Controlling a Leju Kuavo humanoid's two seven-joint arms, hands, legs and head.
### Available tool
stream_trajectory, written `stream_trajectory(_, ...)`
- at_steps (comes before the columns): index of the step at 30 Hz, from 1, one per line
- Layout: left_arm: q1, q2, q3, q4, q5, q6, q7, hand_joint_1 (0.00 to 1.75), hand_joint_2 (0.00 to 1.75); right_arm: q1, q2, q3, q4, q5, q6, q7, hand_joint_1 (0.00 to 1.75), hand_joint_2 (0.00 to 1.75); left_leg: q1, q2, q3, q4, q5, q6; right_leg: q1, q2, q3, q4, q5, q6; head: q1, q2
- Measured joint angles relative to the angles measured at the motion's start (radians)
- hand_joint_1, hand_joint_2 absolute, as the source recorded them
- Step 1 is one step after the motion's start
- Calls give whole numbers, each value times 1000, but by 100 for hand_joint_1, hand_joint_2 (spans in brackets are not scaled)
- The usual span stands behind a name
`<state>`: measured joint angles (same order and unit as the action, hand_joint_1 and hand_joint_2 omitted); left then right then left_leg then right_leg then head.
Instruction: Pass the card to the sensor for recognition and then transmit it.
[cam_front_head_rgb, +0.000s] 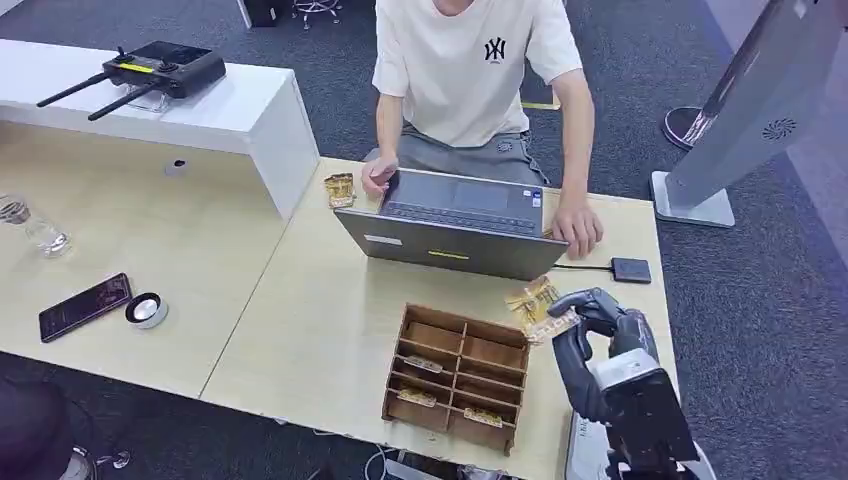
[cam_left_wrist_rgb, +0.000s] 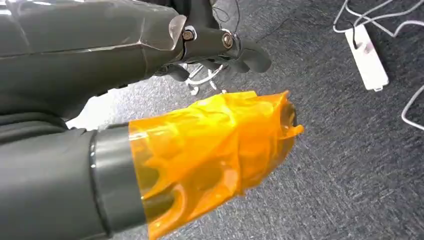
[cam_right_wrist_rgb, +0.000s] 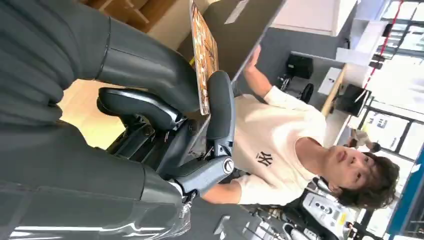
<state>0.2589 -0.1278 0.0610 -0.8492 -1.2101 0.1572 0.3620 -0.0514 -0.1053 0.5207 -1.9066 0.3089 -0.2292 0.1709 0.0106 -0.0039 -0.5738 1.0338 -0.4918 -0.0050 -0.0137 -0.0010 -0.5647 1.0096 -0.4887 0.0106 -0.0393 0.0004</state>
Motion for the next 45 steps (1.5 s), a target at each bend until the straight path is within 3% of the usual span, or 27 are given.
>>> stream_trajectory(9, -20, 1, -2, 17, -18, -10, 0, 0, 0, -102, 53, 1, 54, -37, 24, 59, 175, 175, 0, 0, 0, 0, 0, 0, 0, 0, 0, 0, 0, 0, 0, 0)
stream_trajectory(18, -40, 5, -29, 35, -23, -19, 22, 0, 0, -195, 94, -10, 143, 20, 34, 136, 175, 175, 0, 0, 0, 0, 0, 0, 0, 0, 0, 0, 0, 0, 0, 0)
stream_trajectory(28, -77, 12, -71, 84, -14, -5, 33, 0, 0, -327, 109, -36, 277, 26, 42, 176, 175, 175, 0, 0, 0, 0, 1, 0, 0, 0, 0, 0, 0, 0, 0, 0)
stream_trajectory(36, -92, 19, -94, 107, -8, 10, 36, 0, 0, -370, 121, -45, 341, 91, 18, 197, 173, 175, 0, 0, 0, 0, 1, 0, 0, 0, 0, 0, 0, 0, 0, 0)
stream_trajectory(37, -92, 20, -97, 109, -7, 11, 36, 0, 0, -371, 121, -45, 344, 103, 16, 198, 7, 175, 0, -1, 0, 0, 1, 0, 0, 0, 0, 0, 0, 0, 0, 0)
stream_trajectory(38, -92, 20, -100, 110, -5, 11, 38, 0, 0, -371, 122, -45, 346, 113, 16, 198, 0, 175, 0, -1, 0, 0, 1, 0, 0, 0, 0, 0, 0, 0, 0, 0)
stream_trajectory(45, -92, 21, -107, 110, 3, 13, 50, 0, 0, -363, 123, -46, 354, 182, 27, 201, 0, 175, 0, 0, 0, 0, 1, 0, 0, 0, 0, 0, 0, 0, 0, 0)
